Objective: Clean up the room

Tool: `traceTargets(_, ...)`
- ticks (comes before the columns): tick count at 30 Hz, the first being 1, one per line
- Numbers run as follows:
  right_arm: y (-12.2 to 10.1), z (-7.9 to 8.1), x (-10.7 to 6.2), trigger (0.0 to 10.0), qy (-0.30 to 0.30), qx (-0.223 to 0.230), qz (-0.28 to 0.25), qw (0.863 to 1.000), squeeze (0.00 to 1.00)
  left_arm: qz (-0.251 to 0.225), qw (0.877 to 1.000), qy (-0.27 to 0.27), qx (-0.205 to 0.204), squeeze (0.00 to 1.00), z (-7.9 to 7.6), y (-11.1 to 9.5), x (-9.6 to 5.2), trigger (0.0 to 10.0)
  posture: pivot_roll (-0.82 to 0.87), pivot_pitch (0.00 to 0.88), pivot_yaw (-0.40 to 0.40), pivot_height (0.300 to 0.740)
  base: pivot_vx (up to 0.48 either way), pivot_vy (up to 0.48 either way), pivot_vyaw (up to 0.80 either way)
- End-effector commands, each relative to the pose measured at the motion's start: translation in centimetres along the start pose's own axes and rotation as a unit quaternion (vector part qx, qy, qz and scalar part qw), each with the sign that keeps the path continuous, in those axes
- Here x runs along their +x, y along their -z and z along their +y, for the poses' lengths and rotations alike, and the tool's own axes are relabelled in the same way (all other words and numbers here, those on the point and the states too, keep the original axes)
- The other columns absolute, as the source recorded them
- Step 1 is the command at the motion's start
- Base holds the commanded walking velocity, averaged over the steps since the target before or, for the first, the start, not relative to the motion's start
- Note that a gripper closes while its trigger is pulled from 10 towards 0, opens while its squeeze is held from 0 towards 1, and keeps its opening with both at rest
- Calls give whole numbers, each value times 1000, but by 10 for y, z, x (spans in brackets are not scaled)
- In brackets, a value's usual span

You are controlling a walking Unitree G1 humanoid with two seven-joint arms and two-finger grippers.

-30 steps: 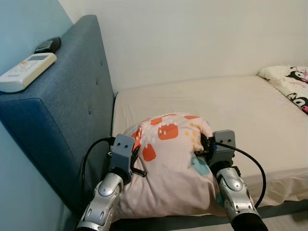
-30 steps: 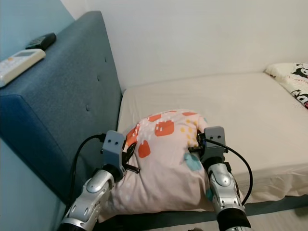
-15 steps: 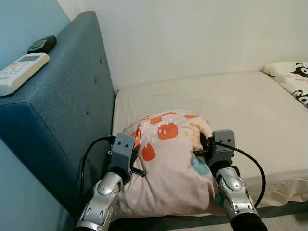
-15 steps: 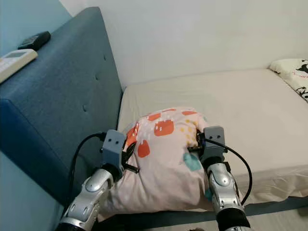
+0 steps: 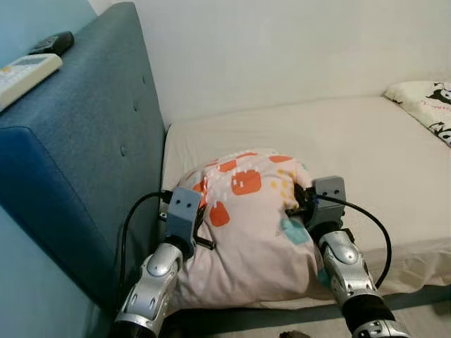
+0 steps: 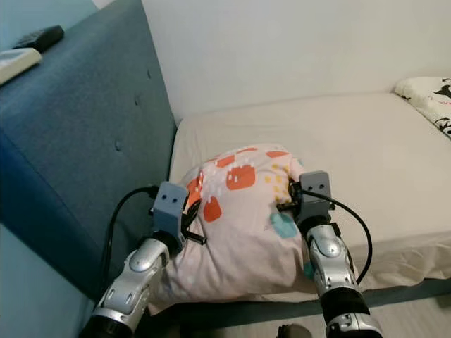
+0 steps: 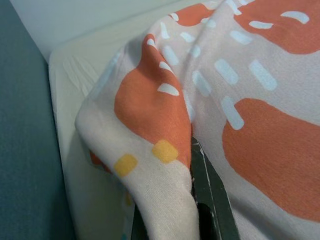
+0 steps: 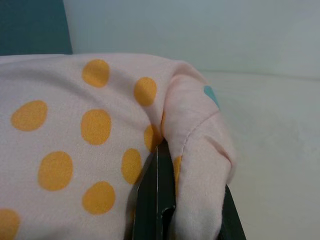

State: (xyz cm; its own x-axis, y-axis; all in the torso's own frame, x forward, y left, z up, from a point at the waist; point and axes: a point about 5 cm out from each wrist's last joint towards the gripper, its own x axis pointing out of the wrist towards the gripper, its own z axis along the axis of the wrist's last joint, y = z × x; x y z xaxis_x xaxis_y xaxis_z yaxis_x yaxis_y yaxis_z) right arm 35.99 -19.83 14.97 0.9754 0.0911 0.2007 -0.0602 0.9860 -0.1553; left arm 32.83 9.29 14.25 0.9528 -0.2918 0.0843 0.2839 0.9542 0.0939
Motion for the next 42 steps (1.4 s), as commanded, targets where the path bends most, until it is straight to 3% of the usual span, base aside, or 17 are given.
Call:
traceTargets(1, -11, -1, 5, 10000, -1, -6, -30, 1000, 0, 3, 1000, 1, 7, 0, -1, 0, 0, 10000, 100, 192, 39, 606, 0, 0, 0)
traceTargets(13, -13, 2, 10, 10000, -14, -15, -30, 999, 0, 5, 1000, 2, 12, 0, 4, -2, 2, 10000, 103, 237, 31, 586, 0, 0, 0)
traceTargets(20, -22, 5, 33, 10000, -40, -71, 7, 997, 0, 6, 997, -48, 59, 0, 29, -13, 30, 10000, 95, 291, 11, 586, 0, 0, 0)
traceTargets(28, -51, 7, 55, 10000, -38, -109, -8, 993, 0, -13, 990, -105, 91, 0, 50, -38, 50, 10000, 93, 298, 0, 586, 0, 0, 0)
traceTargets(33, -96, 15, 78, 10000, -43, -129, -49, 990, 0, -55, 974, -185, 115, 0, 78, -78, 66, 10000, 93, 290, -14, 586, 0, 0, 0)
traceTargets(34, -96, 15, 78, 10000, -43, -129, -49, 990, 0, -55, 974, -185, 115, 0, 78, -78, 66, 10000, 93, 290, -14, 586, 0, 0, 0)
traceTargets(37, -134, 27, 91, 10000, -56, -136, -98, 984, 0, -99, 952, -256, 134, 0, 95, -112, 72, 10000, 95, 288, -17, 586, 0, 0, 0)
traceTargets(38, -134, 27, 91, 10000, -56, -136, -98, 984, 0, -99, 952, -256, 134, 0, 95, -112, 72, 10000, 95, 288, -17, 586, 0, 0, 0)
traceTargets(40, -153, 39, 95, 10000, -72, -128, -129, 981, 0, -125, 934, -302, 144, 0, 106, -126, 70, 10000, 96, 285, -18, 586, 0, 0, 0)
traceTargets(41, -153, 39, 95, 10000, -72, -128, -129, 981, 0, -125, 934, -302, 144, 0, 106, -126, 70, 10000, 96, 285, -18, 586, 0, 0, 0)
traceTargets(42, -160, 46, 96, 10000, -85, -122, -144, 978, 0, -135, 925, -322, 148, 0, 111, -131, 67, 10000, 100, 284, -16, 586, 0, 0, 0)
